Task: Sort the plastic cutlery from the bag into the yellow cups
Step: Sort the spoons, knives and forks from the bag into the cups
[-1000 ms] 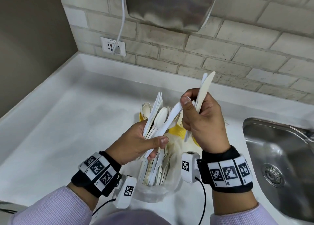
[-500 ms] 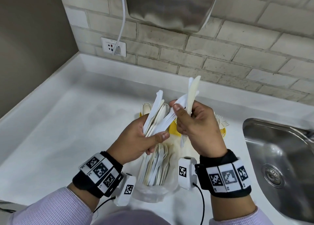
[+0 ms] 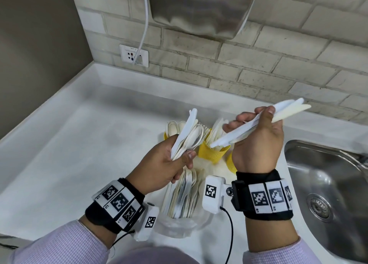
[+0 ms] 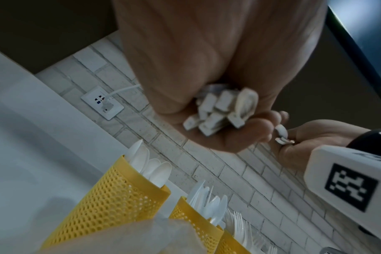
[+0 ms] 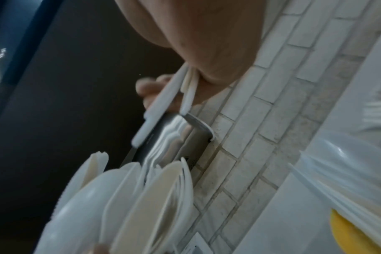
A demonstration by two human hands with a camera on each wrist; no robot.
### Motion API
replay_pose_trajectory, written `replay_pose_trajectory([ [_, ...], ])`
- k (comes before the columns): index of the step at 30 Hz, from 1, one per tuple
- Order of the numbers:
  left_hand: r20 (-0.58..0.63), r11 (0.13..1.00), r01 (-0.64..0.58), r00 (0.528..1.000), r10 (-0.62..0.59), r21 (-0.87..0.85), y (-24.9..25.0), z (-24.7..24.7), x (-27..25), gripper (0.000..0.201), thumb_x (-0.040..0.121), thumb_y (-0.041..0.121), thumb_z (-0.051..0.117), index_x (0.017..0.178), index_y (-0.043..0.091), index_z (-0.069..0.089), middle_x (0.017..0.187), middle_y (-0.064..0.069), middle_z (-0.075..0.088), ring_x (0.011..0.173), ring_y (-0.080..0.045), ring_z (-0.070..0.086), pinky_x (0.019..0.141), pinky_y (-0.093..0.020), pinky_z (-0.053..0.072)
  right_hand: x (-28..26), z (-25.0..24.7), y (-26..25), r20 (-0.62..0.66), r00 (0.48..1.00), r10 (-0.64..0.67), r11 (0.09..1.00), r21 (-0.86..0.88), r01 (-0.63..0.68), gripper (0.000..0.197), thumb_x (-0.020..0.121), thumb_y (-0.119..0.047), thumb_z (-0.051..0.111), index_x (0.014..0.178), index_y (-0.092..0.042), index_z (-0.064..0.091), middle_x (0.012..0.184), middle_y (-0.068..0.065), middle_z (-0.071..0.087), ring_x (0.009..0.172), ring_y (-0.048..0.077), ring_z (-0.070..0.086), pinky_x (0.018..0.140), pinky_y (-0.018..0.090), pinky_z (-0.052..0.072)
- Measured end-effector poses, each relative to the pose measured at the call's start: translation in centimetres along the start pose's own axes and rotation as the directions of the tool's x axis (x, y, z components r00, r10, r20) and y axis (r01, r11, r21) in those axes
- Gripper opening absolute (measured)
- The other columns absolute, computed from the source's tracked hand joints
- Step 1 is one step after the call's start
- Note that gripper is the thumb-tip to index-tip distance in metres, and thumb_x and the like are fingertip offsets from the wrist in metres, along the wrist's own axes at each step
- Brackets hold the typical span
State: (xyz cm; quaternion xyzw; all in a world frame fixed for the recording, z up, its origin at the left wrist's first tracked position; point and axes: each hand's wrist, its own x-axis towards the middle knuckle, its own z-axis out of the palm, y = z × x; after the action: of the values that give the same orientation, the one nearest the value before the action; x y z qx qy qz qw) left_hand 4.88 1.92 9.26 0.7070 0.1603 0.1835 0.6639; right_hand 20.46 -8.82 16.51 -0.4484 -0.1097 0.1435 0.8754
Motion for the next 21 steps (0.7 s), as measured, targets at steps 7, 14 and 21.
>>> replay_pose_trajectory([
  [7, -0.147, 0.961, -0.014, 0.988, 0.056, 0.277, 0.4, 0.2, 0.2, 0.01, 0.102, 0.03, 0.061, 0.106, 0.021, 0.059, 0.079, 0.007, 0.072, 0.049, -0.009, 0.054, 0.05, -0.02, 0.044, -0.7, 0.1, 0.4, 0.126, 0.975, -0.183, 0.905, -0.366, 0.218, 0.021, 0.097, -0.043, 0.064, 0.086, -0.024, 0.062, 0.057, -0.007, 0.039, 0.049, 0.014, 0.034, 0.054, 0.027, 0.032],
  [14, -0.224, 0.883, -0.004, 0.967, 0.123, 0.469, 0.3, 0.0, 0.4, 0.018, 0.1, 0.036, 0.062, 0.107, 0.021, 0.054, 0.082, 0.011, 0.072, 0.057, 0.006, 0.059, 0.057, -0.016, 0.042, -2.5, 0.4, 1.3, 0.417, 0.909, -0.007, 0.769, -0.578, 0.271, 0.005, 0.092, -0.01, 0.073, 0.087, -0.009, 0.072, 0.058, -0.016, 0.06, 0.052, 0.001, 0.052, 0.058, 0.015, 0.042],
  [21, -0.213, 0.856, 0.009, 0.97, 0.117, 0.516, 0.2, -0.5, 0.3, 0.027, 0.098, 0.047, 0.06, 0.107, 0.023, 0.053, 0.083, 0.013, 0.072, 0.06, -0.001, 0.061, 0.067, -0.035, 0.057, -2.4, 0.7, 1.4, 0.43, 0.902, 0.038, 0.781, -0.576, 0.241, 0.01, 0.095, -0.005, 0.068, 0.087, -0.011, 0.068, 0.056, -0.015, 0.058, 0.05, 0.001, 0.052, 0.057, 0.014, 0.041],
])
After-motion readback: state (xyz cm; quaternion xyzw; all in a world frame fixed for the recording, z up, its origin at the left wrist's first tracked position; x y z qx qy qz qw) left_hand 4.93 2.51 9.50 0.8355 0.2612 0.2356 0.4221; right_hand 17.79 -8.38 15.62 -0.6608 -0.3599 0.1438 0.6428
